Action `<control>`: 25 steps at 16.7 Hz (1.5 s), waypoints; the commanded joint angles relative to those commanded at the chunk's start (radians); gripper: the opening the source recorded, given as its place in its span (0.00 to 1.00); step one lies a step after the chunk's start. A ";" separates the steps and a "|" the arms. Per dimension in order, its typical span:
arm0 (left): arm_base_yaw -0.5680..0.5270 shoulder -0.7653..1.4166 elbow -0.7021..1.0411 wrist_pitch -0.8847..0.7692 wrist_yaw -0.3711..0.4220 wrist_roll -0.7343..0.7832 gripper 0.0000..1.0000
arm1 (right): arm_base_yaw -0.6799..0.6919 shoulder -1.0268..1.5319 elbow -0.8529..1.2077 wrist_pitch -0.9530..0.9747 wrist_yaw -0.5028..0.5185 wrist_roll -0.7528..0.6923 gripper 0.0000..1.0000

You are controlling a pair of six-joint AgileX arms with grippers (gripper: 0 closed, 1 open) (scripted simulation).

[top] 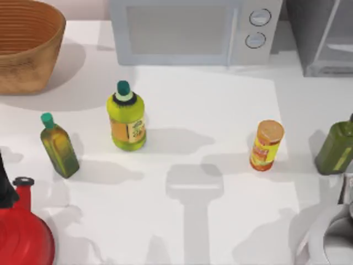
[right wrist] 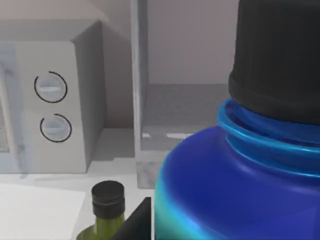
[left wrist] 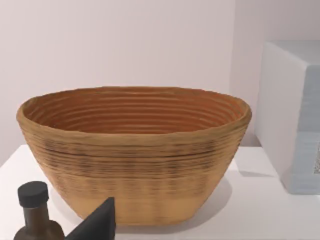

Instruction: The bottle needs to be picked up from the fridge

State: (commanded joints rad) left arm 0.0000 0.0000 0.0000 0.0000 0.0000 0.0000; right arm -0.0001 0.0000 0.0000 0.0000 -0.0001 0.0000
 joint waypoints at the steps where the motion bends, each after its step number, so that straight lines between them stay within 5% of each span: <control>1: 0.000 0.000 0.000 0.000 0.000 0.000 1.00 | 0.000 0.000 0.000 0.000 0.000 0.000 0.00; 7: 0.000 0.000 0.000 0.000 0.000 0.000 1.00 | 0.015 0.025 0.020 0.021 0.017 0.001 0.00; 11: 0.000 0.000 0.000 0.000 0.000 0.000 1.00 | 0.124 0.157 0.112 0.126 0.126 0.000 0.00; 25: 0.000 0.000 0.000 0.000 0.000 0.000 1.00 | 0.942 1.349 0.568 0.708 0.957 0.092 0.00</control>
State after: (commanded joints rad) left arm 0.0000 0.0000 0.0000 0.0000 0.0000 0.0000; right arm 0.9416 1.3486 0.5682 0.7080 0.9568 0.0923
